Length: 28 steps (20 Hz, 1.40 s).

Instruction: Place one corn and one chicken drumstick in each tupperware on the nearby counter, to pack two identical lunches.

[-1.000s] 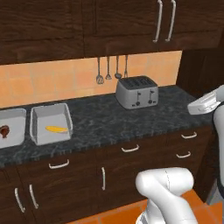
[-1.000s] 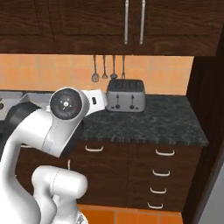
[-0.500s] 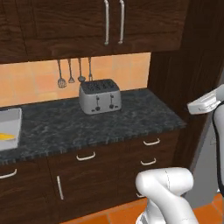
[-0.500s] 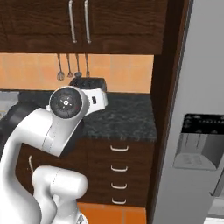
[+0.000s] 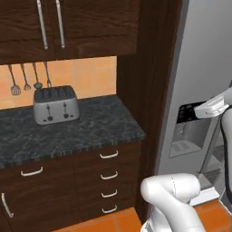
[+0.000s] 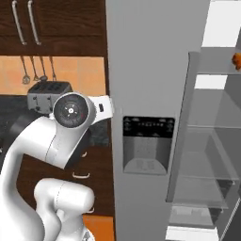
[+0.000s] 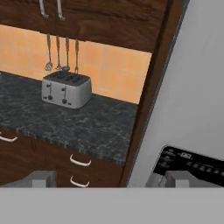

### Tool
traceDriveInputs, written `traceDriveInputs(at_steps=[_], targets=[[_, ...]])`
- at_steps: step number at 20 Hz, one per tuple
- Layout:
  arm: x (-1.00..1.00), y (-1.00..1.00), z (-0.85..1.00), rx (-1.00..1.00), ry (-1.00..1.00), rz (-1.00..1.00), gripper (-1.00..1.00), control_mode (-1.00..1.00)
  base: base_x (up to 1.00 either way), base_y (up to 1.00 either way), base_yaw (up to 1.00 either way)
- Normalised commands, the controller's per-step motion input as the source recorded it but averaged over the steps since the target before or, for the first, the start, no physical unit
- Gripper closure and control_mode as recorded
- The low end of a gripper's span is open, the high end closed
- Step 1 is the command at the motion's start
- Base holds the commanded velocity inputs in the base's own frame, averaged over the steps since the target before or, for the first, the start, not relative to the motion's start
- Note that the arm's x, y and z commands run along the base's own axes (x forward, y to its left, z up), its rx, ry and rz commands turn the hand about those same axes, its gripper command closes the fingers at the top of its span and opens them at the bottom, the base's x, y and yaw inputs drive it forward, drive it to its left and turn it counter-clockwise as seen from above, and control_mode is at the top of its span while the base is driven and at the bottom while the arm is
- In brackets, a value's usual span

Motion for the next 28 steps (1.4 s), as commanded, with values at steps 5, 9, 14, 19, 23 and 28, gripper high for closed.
traceDriveInputs(at_steps=[5, 9, 14, 19, 23, 28], targets=[[0.00, 0.00, 0.00, 0.00, 0.00, 0.00, -1.00, 1.00, 0.00, -0.88, -0.02], [0.00, 0.00, 0.00, 0.00, 0.00, 0.00, -1.00, 1.00, 0.00, -0.72, -0.01], [0.00, 0.00, 0.00, 0.00, 0.00, 0.00, -1.00, 1.00, 0.00, -0.38, -0.04], [0.00, 0.00, 0.00, 0.00, 0.00, 0.00, -1.00, 1.00, 0.00, -0.53, -0.03], [0.00, 0.00, 0.00, 0.00, 0.00, 0.00, -1.00, 1.00, 0.04, -0.54, -0.04], [0.00, 0.00, 0.00, 0.00, 0.00, 0.00, -1.00, 1.00, 0.33, -0.24, -0.08]])
